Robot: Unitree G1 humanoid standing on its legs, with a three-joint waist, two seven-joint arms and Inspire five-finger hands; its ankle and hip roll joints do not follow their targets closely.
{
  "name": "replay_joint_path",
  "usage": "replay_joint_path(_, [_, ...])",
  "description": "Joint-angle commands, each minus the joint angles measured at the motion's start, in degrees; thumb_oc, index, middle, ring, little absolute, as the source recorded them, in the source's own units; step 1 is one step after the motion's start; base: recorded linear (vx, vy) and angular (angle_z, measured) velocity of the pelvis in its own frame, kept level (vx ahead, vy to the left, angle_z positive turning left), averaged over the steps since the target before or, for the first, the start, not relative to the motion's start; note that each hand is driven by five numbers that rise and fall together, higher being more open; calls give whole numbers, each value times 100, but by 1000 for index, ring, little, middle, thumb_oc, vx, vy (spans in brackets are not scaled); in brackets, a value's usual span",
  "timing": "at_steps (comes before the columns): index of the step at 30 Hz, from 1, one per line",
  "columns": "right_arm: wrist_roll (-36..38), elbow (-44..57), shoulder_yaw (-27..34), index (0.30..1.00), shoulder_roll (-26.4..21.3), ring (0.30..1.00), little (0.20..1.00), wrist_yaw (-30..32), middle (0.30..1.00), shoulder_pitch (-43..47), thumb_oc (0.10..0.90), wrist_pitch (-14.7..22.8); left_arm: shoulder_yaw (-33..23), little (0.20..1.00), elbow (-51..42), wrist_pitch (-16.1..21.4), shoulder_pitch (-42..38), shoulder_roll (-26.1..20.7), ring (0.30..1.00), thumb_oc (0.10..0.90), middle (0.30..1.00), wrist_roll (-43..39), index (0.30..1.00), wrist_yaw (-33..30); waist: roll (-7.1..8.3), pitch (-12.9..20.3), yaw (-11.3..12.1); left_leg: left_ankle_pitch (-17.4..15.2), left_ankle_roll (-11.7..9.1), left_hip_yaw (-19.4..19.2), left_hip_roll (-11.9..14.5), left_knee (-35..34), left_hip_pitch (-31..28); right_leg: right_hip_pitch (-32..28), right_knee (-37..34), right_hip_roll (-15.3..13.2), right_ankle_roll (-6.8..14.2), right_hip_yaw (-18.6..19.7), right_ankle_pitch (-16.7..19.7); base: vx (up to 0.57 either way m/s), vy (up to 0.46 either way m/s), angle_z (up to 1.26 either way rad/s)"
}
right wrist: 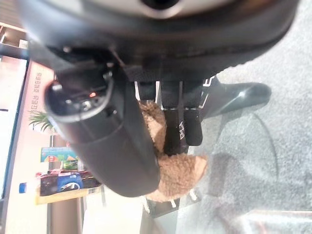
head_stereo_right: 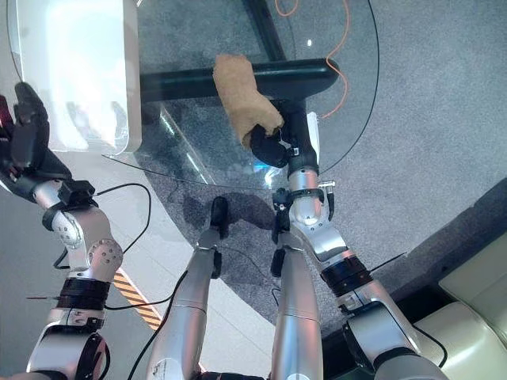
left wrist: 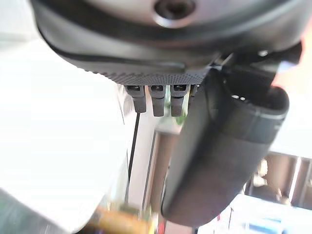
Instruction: Wipe the table with a cloth and put it in the basket.
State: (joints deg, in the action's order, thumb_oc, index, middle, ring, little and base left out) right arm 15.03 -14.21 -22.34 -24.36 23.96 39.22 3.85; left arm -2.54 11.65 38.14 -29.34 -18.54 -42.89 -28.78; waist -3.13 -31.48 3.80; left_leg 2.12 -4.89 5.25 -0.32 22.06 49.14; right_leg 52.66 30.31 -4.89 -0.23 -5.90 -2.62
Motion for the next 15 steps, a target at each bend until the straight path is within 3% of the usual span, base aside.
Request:
replay_joint_path(1, [-350,1637,430,300,248,300,200,-282,300,259,100,1083,-54,900,-767,-84,-37,-268,900,800,900,287,900,733,-37,169,-5,-129,445,-395,-446,-115,-221,-363,-207,400,84,-141,-289,0,0,0])
replay_joint_path(8, [-366,2044,567,300,248,300,200,-575,300,228,100,1171,290,900,-1104,-696,-48,-209,900,800,900,-317,900,1741,-89,169,-98,-107,461,-461,-447,-196,-297,-404,-302,398,134,-104,-210,-3,13,0])
replay_joint_path(15, [-378,2406,667,300,225,300,200,-750,300,223,100,1343,518,900,-1242,-1200,-83,-170,900,800,900,-764,900,2209,-110,169,-185,-96,471,-516,-447,-230,-337,-430,-397,380,166,-69,-140,-1,5,0])
